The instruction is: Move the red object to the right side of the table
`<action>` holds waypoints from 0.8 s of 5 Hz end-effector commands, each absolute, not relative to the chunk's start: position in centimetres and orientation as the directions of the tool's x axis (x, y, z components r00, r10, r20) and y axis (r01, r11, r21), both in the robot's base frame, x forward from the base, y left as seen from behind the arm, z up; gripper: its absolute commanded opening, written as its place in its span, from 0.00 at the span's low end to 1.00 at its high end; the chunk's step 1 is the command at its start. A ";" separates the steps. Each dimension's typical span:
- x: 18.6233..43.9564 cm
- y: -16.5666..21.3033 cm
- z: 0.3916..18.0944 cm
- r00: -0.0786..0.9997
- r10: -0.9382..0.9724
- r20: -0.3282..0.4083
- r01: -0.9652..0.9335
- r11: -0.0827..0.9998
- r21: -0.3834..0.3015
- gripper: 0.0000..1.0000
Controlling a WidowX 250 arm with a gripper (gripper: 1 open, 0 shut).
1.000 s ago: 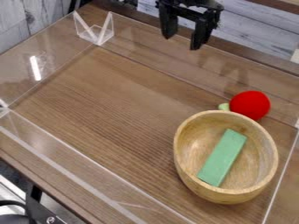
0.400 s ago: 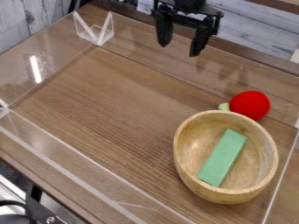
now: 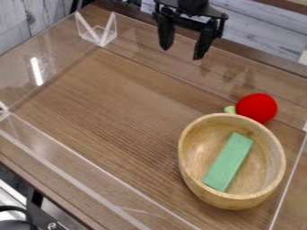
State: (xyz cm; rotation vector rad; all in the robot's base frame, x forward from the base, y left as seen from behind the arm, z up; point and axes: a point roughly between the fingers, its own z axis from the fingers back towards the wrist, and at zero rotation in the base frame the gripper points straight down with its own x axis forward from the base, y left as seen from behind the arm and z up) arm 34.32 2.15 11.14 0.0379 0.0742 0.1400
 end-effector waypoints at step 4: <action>32.8 7.7 16.0 0.931 0.355 0.082 -0.357 0.934 0.007 1.00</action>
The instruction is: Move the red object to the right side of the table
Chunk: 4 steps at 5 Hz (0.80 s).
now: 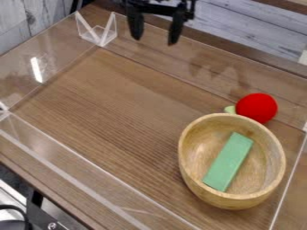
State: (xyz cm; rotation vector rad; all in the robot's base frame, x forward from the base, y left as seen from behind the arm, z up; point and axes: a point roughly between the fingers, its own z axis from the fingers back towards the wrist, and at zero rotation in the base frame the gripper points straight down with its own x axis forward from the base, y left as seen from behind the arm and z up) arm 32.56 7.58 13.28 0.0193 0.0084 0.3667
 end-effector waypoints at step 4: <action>35.9 10.9 15.3 0.969 0.229 0.097 -0.233 0.972 0.031 1.00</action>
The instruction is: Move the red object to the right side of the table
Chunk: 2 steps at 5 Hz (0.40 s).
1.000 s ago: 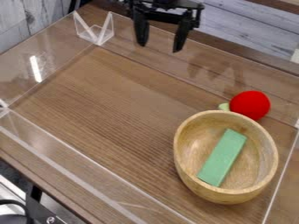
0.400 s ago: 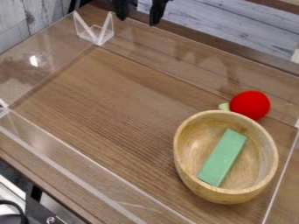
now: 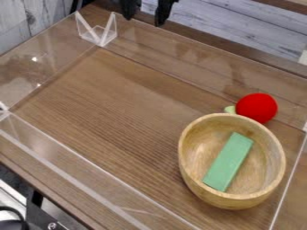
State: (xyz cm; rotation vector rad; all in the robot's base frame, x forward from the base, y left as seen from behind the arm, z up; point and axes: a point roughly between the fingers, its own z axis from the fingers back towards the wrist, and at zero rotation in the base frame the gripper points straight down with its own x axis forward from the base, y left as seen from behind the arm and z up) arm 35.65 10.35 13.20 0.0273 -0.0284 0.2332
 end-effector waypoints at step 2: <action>36.5 11.9 13.9 0.978 0.191 0.084 -0.195 0.980 0.032 1.00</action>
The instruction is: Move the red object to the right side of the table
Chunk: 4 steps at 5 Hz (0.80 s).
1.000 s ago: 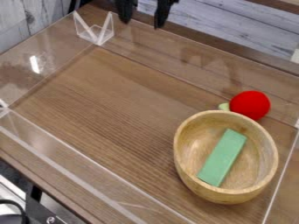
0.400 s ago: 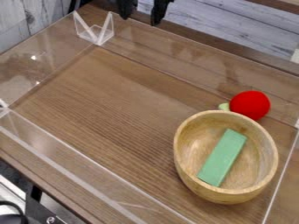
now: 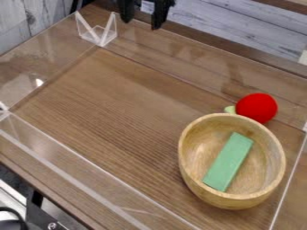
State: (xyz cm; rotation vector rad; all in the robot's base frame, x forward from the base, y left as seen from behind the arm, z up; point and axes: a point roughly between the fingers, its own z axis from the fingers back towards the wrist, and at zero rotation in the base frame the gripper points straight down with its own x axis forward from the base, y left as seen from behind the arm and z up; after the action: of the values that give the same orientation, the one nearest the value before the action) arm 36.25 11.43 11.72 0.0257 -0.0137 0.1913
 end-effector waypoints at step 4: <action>36.8 9.6 12.9 0.983 0.150 0.102 -0.153 0.988 0.025 1.00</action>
State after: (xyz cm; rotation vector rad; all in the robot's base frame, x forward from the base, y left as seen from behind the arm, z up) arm 36.66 9.75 9.82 0.0188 -0.0139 0.1562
